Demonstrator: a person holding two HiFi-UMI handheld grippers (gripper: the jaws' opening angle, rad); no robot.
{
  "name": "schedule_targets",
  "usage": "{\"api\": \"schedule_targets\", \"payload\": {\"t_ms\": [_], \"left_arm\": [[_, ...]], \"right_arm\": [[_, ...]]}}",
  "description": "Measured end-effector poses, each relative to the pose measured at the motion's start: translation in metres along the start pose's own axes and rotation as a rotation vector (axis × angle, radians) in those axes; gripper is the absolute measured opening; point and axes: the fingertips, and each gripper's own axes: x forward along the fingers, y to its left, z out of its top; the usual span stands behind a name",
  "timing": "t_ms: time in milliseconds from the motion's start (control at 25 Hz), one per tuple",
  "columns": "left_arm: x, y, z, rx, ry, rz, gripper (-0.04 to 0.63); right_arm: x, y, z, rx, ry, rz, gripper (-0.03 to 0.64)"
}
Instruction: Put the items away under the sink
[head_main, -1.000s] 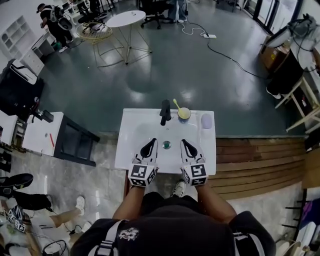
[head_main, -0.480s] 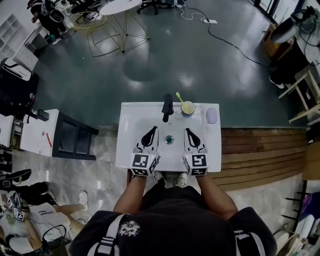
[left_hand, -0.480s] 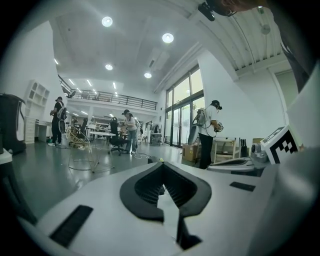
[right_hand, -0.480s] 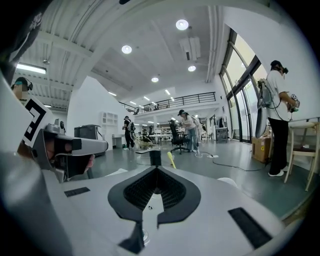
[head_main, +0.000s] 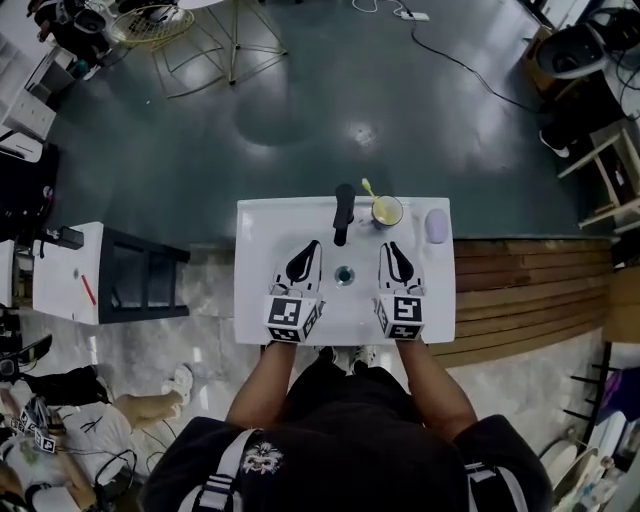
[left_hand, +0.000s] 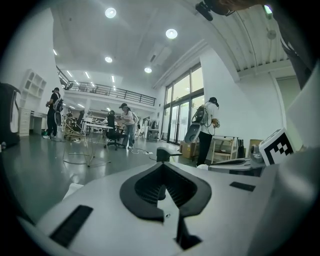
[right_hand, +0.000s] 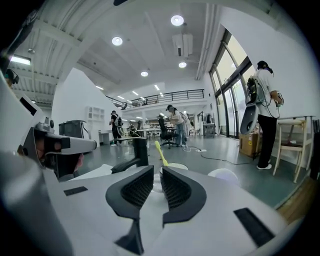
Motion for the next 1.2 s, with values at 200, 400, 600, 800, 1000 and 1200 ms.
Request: {"api": "schedule_targets", "payload": {"t_ms": [200, 400, 600, 800, 1000, 1200], "left_arm": [[0.013, 0.017, -0.012, -0.009, 0.012, -0.002, 0.003], [0.023, 0.027, -0.023, -0.02, 0.027, -0.001, 0.003], [0.034, 0.034, -0.032, -0.026, 0.041, -0.002, 0.003], [0.038, 0.038, -0.043, -0.028, 0.058, -0.002, 0.003], [0.043, 0.044, -0.052, -0.025, 0.074, 0.0, 0.003], [0.048, 0.047, -0.057, -0.018, 0.084, -0.003, 0.003]], "right_arm": [[0.018, -0.003, -0.016, 0.006, 0.028, -0.006, 0.193], [0.039, -0.016, -0.034, 0.015, 0.063, -0.043, 0.268], [0.066, -0.026, -0.049, 0.014, 0.086, -0.044, 0.31], [0.084, -0.034, -0.063, 0.023, 0.104, -0.07, 0.334], [0.101, -0.037, -0.067, 0.005, 0.104, -0.071, 0.351], [0.114, -0.041, -0.069, -0.007, 0.098, -0.063, 0.369]]}}
